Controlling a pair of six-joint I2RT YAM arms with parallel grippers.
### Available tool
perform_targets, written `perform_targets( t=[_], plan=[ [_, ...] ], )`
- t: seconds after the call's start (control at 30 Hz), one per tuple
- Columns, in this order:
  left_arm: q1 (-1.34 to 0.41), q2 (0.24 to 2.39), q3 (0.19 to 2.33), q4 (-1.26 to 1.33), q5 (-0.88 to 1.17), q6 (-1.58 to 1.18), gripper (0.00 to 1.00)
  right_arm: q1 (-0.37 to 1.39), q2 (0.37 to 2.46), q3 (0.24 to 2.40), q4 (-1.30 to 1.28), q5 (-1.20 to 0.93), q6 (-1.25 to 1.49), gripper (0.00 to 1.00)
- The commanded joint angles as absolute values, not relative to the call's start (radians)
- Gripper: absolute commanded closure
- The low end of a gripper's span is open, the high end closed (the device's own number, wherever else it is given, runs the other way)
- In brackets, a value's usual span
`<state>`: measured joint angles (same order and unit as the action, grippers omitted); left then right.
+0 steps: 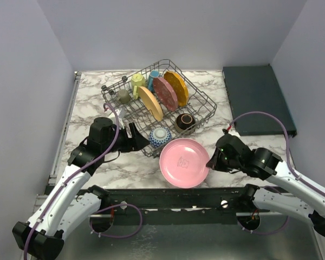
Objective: Load the mixed dishes into the dish rack
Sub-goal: Pick up the plate at the center of the board.
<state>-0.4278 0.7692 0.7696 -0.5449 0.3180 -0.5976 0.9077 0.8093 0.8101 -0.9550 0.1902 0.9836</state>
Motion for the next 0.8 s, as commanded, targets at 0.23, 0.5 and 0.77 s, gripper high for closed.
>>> perform_targets(
  t=[0.23,0.5,0.77],
  plan=[
    [-0.433,0.774,0.754,-0.498,0.653,-0.719,0.23,0.905,0.840,0.983,-1.003,0.193,0.882,1.00],
    [-0.434,0.759,0.729,-0.488,0.714,-0.813,0.22,0.905,0.903,1.051,-0.969,0.189,0.843,1.00],
    [-0.434,0.751,0.697,-0.466,0.757,-0.863,0.22,0.905,0.979,1.124,-0.925,0.161,0.808,1.00]
  ],
)
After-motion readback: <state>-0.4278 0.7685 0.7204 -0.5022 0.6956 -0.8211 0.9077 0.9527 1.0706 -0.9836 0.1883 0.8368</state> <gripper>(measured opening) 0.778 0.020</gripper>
